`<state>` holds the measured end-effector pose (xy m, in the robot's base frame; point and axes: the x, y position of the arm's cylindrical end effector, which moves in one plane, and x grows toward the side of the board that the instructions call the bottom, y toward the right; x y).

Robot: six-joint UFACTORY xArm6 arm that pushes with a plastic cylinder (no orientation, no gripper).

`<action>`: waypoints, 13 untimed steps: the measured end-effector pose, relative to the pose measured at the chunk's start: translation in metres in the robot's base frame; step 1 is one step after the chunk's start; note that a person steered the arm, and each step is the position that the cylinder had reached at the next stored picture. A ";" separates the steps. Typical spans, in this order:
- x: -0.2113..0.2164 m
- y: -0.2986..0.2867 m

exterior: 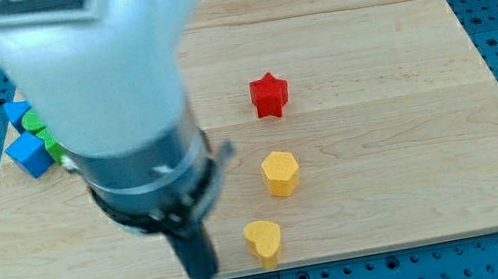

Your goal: Push the red circle below the red star

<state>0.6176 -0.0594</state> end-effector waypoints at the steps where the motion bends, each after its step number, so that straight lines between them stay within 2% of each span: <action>1: 0.001 0.028; 2: -0.019 0.059; 3: -0.024 0.061; 4: -0.009 0.049; 5: -0.021 0.015; 6: -0.082 0.006; 7: -0.118 -0.005; 8: -0.103 -0.025; 9: -0.140 -0.065; 10: -0.169 -0.064; 11: -0.169 -0.014; 13: -0.151 -0.070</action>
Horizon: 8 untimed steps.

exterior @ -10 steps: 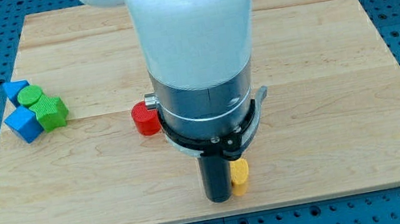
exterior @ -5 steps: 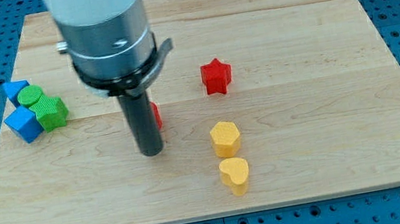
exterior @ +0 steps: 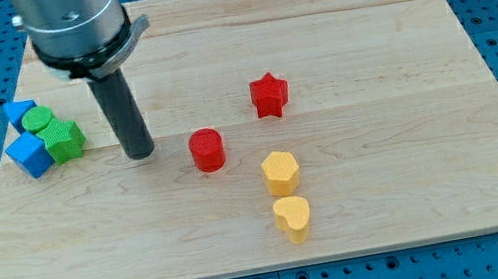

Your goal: Push the red circle below the red star

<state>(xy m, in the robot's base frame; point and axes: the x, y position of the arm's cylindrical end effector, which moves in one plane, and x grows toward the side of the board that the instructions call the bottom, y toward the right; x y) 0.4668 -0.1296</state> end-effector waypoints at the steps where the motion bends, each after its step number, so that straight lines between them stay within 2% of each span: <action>1: 0.008 0.025; 2: 0.003 0.064; 3: 0.008 0.078; 4: 0.035 0.068; 7: 0.008 0.095; 8: 0.008 0.132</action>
